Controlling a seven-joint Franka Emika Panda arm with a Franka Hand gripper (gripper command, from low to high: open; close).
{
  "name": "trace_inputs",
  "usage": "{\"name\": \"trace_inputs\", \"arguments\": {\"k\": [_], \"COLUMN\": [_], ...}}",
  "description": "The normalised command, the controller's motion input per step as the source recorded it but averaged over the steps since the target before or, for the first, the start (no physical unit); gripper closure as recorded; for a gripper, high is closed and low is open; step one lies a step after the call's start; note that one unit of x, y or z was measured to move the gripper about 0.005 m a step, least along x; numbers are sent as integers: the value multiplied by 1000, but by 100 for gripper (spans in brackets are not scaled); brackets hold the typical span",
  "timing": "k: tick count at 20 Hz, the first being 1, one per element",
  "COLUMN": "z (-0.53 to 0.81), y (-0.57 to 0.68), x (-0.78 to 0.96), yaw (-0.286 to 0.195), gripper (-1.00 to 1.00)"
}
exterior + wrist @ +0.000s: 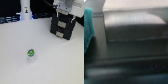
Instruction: Open the kcup holder, insert the kcup into the holder, and close the kcup holder
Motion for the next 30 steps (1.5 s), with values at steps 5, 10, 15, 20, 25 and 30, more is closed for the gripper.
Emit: {"name": "trace_inputs", "arguments": {"k": [5,10,15,20,25,30], "z": [-388,-71,-2,-6,151,188], "y": [15,15,-12,-7,-145,-260], "x": [-387,-169,41,119,761,918], "yaw": [-10,-16,-10,-17,-51,-66], "gripper": [-100,100,100,100,100,100]}}
